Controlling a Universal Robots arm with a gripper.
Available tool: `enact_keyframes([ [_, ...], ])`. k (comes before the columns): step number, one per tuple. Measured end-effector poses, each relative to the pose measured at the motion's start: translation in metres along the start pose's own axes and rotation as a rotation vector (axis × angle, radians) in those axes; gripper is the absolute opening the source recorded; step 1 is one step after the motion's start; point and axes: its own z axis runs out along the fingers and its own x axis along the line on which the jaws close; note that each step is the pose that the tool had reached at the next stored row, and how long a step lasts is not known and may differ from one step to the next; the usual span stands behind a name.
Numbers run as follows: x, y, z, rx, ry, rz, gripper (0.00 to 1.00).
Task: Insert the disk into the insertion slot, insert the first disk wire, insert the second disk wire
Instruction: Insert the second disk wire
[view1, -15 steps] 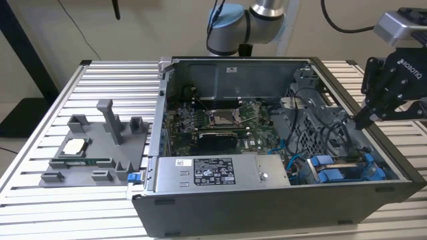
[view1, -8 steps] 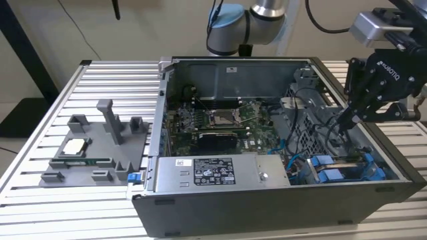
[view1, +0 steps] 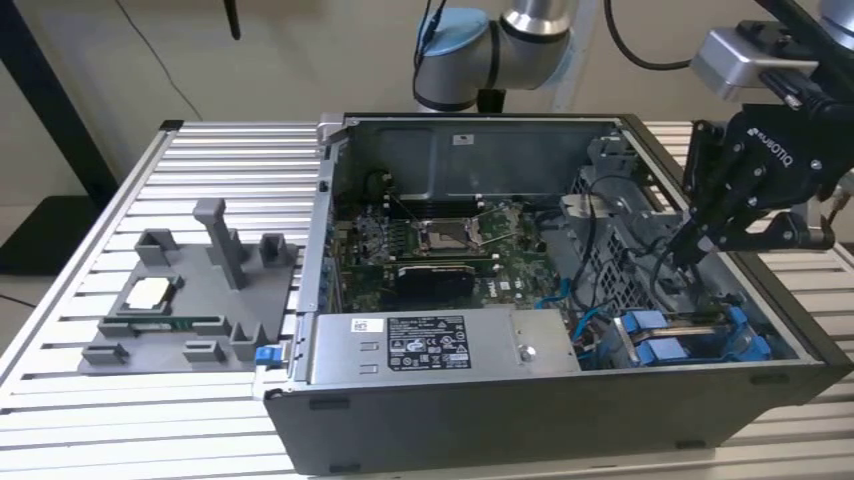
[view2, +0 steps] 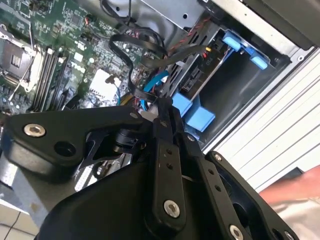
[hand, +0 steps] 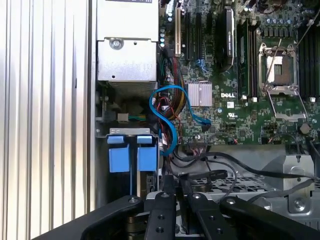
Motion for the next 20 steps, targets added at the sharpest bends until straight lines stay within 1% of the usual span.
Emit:
enact_keyframes([
  [7,0.0017,0.0001,0.0012,0.0009,0.0002,0.0,0.16],
  [15,0.0064,0.0036,0.007,0.0104,-0.0003,-0.001,0.16],
  [20,0.0067,0.0041,0.0078,0.0113,0.0002,-0.001,0.16],
])
